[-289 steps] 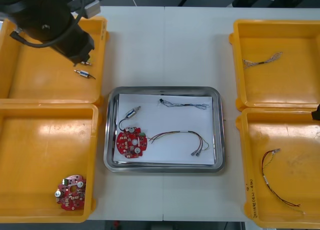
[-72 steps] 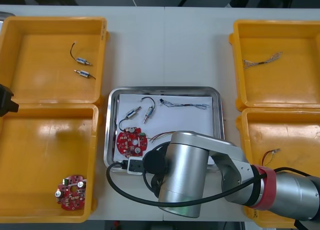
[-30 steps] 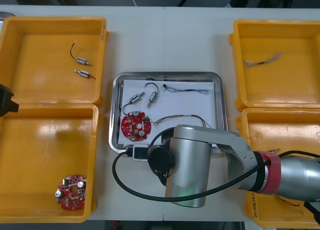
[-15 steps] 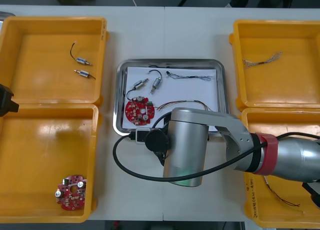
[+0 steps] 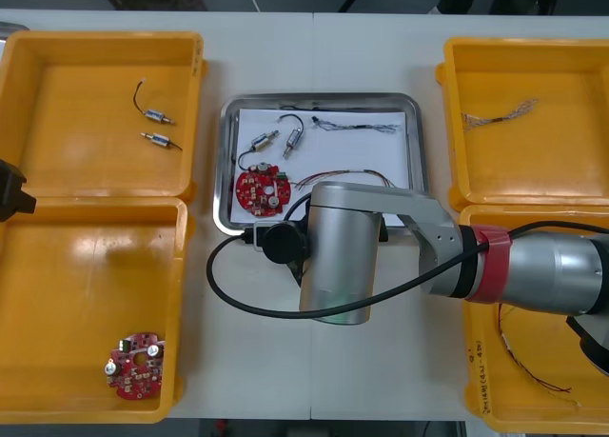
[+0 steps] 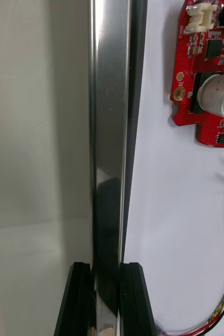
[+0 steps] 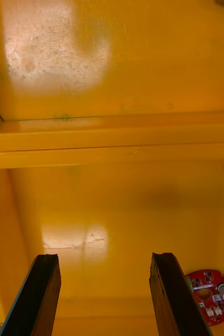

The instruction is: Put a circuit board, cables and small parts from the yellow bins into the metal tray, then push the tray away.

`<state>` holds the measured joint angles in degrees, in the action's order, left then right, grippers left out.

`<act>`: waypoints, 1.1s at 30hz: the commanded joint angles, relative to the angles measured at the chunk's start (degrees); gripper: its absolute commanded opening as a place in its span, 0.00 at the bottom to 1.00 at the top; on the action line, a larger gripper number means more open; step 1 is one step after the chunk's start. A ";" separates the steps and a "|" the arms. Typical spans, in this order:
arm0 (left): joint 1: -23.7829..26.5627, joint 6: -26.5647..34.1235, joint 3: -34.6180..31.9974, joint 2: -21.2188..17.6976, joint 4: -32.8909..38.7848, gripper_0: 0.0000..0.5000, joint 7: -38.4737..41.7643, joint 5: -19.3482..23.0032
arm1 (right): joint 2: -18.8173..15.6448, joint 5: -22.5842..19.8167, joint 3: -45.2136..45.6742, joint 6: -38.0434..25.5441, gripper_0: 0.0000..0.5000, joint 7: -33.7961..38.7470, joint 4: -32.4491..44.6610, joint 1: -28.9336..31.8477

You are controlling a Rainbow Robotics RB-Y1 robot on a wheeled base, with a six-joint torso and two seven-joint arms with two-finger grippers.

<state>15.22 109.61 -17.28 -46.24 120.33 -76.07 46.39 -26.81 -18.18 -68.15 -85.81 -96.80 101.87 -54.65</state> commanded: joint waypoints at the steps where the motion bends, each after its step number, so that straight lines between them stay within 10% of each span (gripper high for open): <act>1: -0.90 0.39 -1.79 0.54 1.75 1.00 4.09 -0.33 | 1.67 -0.46 -1.11 1.79 0.00 0.48 -1.41 -4.15; 33: -0.90 0.39 -1.79 0.54 1.75 1.00 4.09 -0.33 | 3.34 -0.46 -1.11 4.95 0.00 0.12 -12.66 -14.70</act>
<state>15.22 109.61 -17.29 -46.24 120.36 -76.06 46.39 -24.63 -18.39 -68.76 -81.78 -96.81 89.77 -65.82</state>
